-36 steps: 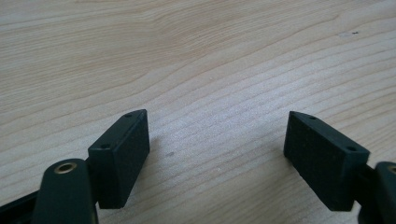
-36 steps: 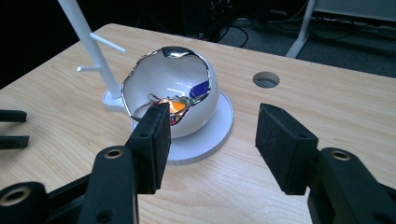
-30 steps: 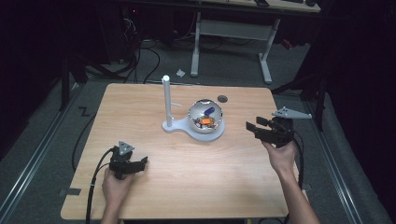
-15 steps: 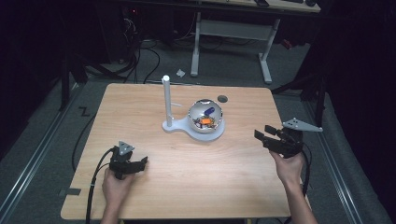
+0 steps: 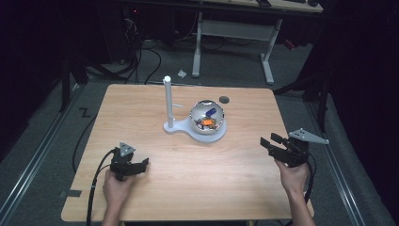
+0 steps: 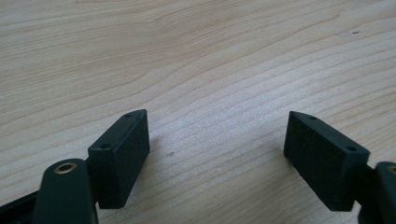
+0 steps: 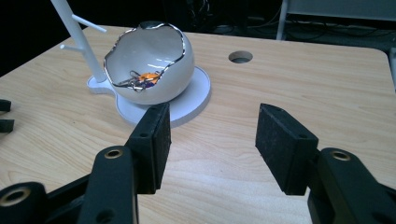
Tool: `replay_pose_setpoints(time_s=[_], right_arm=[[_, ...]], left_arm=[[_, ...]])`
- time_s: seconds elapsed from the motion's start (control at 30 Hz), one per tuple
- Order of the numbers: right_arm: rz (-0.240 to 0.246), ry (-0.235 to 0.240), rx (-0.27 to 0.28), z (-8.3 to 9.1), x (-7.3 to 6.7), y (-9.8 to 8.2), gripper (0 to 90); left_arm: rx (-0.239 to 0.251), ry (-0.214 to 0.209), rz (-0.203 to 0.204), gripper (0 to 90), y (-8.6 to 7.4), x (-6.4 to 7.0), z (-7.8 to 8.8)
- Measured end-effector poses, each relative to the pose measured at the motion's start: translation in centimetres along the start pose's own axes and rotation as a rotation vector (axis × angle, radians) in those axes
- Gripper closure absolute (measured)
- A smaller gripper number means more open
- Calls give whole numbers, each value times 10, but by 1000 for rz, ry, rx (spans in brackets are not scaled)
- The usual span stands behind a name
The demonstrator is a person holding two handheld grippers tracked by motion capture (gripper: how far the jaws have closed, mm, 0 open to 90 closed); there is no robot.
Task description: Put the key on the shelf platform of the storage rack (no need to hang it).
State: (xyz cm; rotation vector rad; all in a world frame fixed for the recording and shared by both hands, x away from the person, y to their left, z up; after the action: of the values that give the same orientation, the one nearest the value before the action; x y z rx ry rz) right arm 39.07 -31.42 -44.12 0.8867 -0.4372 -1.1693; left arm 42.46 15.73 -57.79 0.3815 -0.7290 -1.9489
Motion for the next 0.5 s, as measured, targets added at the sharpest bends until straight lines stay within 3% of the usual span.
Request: replay_pose_setpoints(time_s=[0.5], right_arm=[[-11,-16,-21,-15,2,-24,458]], left_arm=[[-1,-2,0,228,0,0,0]])
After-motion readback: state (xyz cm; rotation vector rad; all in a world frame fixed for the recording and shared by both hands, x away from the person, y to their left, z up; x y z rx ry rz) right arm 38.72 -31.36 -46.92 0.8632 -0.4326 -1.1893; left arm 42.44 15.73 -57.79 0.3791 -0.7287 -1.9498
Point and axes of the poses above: each handheld gripper's, and its own axes: z roughly backward along the jaws, y roughly out of its top, x roughly to its right, the point moved 7 cm from there along -z, roughly forward along the jaws, and after that the axes turned 6 degrees about -x, right-handed, at the moved point
